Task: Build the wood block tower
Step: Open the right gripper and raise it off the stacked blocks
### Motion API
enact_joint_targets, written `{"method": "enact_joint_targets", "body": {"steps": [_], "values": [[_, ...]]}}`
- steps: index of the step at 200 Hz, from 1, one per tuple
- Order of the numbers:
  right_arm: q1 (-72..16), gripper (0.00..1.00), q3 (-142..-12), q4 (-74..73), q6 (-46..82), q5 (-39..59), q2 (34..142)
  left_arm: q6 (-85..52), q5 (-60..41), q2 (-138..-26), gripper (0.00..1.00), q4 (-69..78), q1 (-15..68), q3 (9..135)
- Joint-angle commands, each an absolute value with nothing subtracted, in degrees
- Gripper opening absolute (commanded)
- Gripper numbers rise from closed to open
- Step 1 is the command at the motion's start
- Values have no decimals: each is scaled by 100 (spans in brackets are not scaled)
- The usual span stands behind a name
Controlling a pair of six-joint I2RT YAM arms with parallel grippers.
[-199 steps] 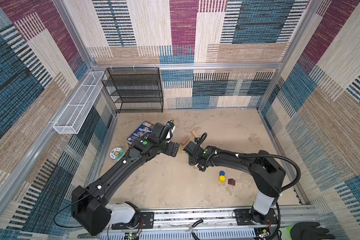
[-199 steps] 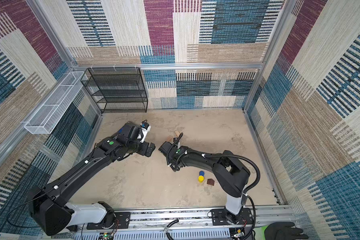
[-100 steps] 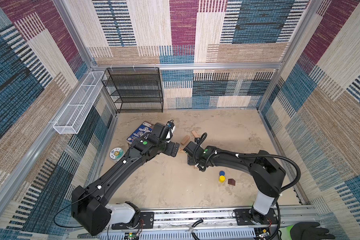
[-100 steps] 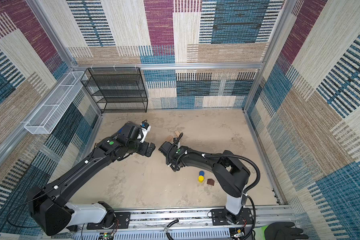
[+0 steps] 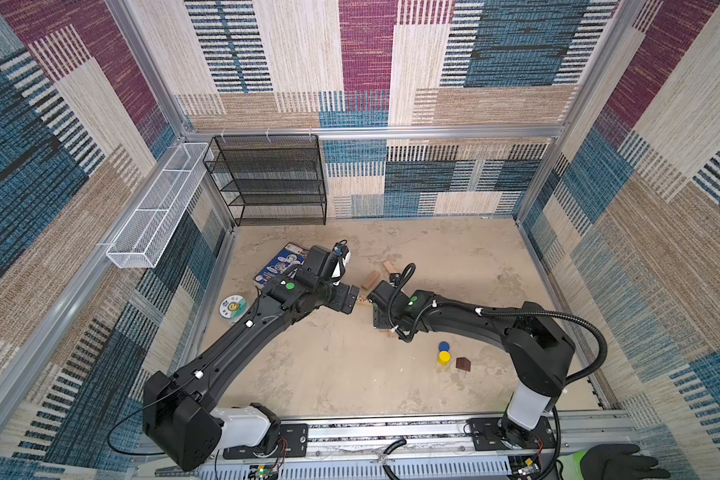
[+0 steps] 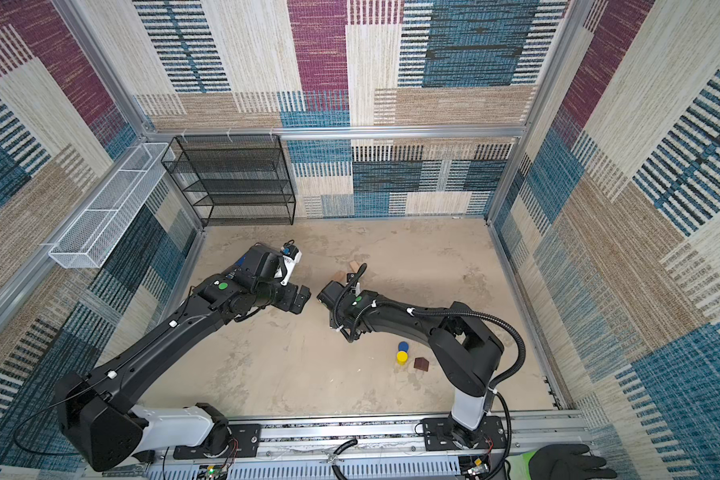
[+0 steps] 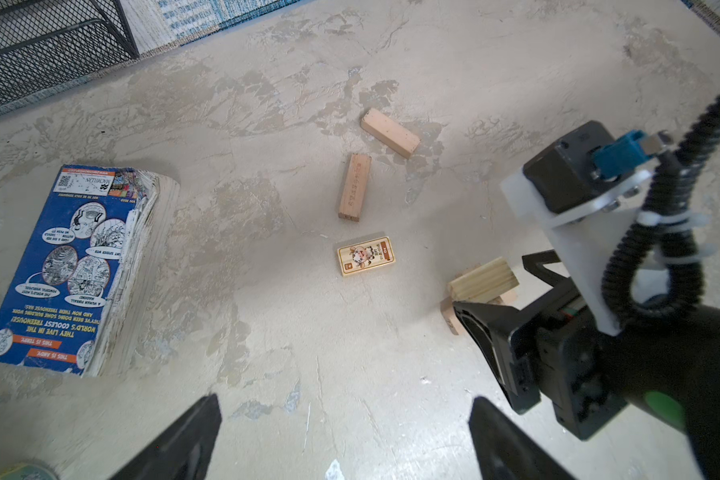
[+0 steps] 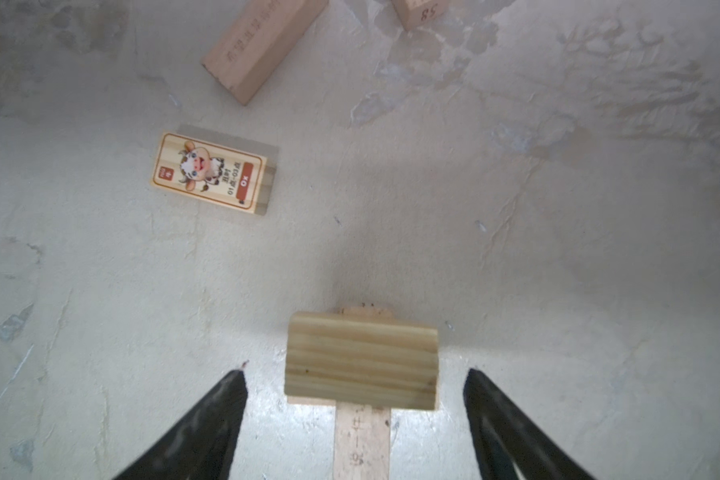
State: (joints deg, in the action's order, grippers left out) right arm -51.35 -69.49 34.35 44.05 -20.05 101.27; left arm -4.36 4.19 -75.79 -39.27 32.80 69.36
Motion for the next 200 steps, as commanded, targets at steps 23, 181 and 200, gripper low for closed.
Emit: {"method": "enact_joint_targets", "body": {"steps": [23,181,200], "values": [[-5133,83,-7101,3628,4386,-2184,9892,-406,647,-7517,98,-3873,3278,6905],[-5076,100,-9861,4194,3917,-2389,11235,-211,1333,-7263,98,-3687,2778,6744],[-5072,100,-10090,4178,4039,-2215,11487,-192,1414,-7069,99,-3591,2758,6656]]}}
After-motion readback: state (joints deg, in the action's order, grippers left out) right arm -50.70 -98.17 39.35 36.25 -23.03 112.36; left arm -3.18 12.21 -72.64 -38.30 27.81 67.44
